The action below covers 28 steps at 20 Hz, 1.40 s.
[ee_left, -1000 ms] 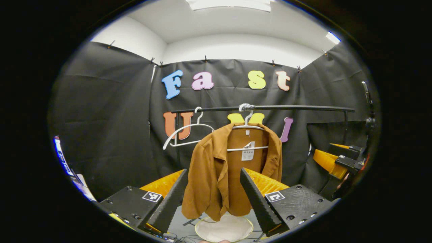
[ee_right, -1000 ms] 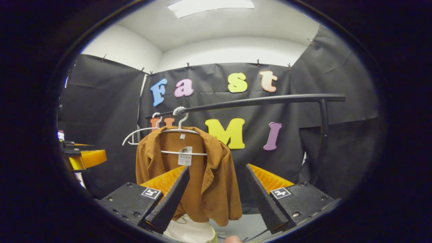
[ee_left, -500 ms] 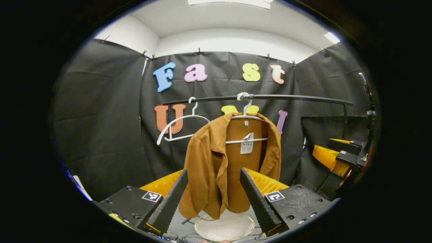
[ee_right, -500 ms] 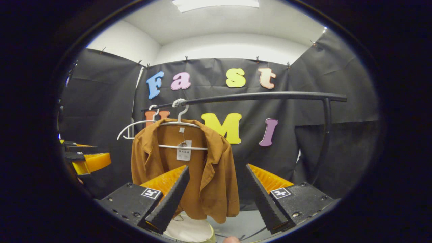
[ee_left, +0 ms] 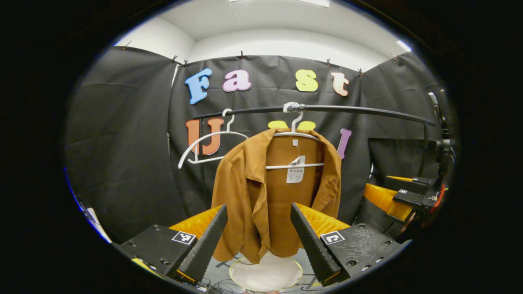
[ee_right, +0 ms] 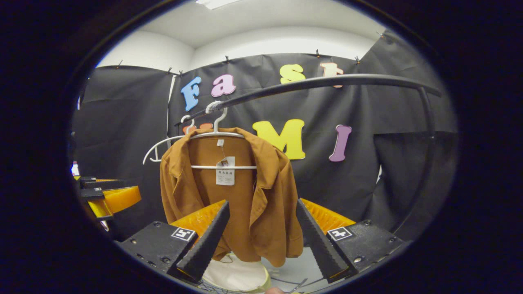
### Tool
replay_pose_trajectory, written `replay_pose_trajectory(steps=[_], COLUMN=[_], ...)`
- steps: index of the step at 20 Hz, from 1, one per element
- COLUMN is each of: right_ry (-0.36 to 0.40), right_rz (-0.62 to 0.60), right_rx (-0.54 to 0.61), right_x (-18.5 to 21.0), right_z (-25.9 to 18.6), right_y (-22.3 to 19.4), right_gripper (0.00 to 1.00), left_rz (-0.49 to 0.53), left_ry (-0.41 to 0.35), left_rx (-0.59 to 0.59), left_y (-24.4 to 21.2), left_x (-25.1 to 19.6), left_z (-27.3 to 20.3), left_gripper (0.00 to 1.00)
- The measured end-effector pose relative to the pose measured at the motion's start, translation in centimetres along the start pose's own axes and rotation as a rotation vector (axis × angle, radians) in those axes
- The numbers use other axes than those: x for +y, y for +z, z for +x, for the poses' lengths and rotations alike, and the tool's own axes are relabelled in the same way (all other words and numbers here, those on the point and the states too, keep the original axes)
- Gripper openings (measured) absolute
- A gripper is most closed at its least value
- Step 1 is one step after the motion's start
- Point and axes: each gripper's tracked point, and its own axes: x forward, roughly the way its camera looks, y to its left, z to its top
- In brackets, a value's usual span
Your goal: Grasp the clothes on the hanger with both hands and then place them into the laundry hamper below.
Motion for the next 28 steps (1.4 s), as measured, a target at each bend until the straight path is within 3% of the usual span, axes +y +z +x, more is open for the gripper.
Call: replay_pose_trajectory(steps=[3,6,8,11,14,15,18,20,23,24,25,26,28], right_ry=[0.025,0.039,0.031,0.027,0.03,0.034,0.039,0.058,0.104,0.122,0.138,0.145,0.157], right_rz=[0.045,0.099,0.122,0.139,0.156,0.158,0.18,0.206,0.262,0.281,0.295,0.307,0.348], right_rx=[0.042,0.077,0.091,0.114,0.134,0.138,0.158,0.172,0.172,0.173,0.182,0.194,0.203], right_x=[0.2,0.3,0.0,-0.5,-0.8,-0.9,-0.9,-0.6,0.2,0.6,1.0,1.1,1.2], right_z=[2.5,5.1,7.1,9.5,11.6,12.1,13.7,14.6,15.3,15.6,15.9,16.3,16.8], right_y=[-0.9,-1.7,-2.0,-2.3,-2.3,-2.3,-2.6,-2.7,-2.5,-2.5,-2.6,-3.0,-3.2], right_gripper=[1.0,1.0,0.94,0.98,0.98,0.98,0.98,0.97,0.96,0.91,0.93,0.92,0.87], left_rz=[-0.015,-0.026,-0.036,-0.059,-0.086,-0.093,-0.1,-0.107,-0.124,-0.125,-0.128,-0.133,-0.169], left_ry=[-0.001,0.001,0.005,0.0,0.0,0.002,0.014,0.013,-0.011,-0.008,-0.001,0.019,0.02], left_rx=[0.022,0.048,0.059,0.08,0.105,0.114,0.134,0.131,0.121,0.128,0.14,0.161,0.17], left_y=[-0.3,-0.9,-1.3,-1.5,-1.8,-2.0,-2.7,-2.9,-2.9,-3.1,-3.5,-4.0,-4.2], left_x=[0.0,-0.1,-0.1,-0.3,0.0,0.0,0.3,0.0,-0.9,-0.8,-0.7,-0.2,0.1], left_z=[1.5,3.1,4.2,6.0,7.9,8.4,9.9,11.2,12.7,13.2,13.8,14.2,15.0], left_gripper=[1.0,0.89,1.0,0.96,1.0,0.96,0.96,1.0,0.84,0.93,0.84,0.93,0.93])
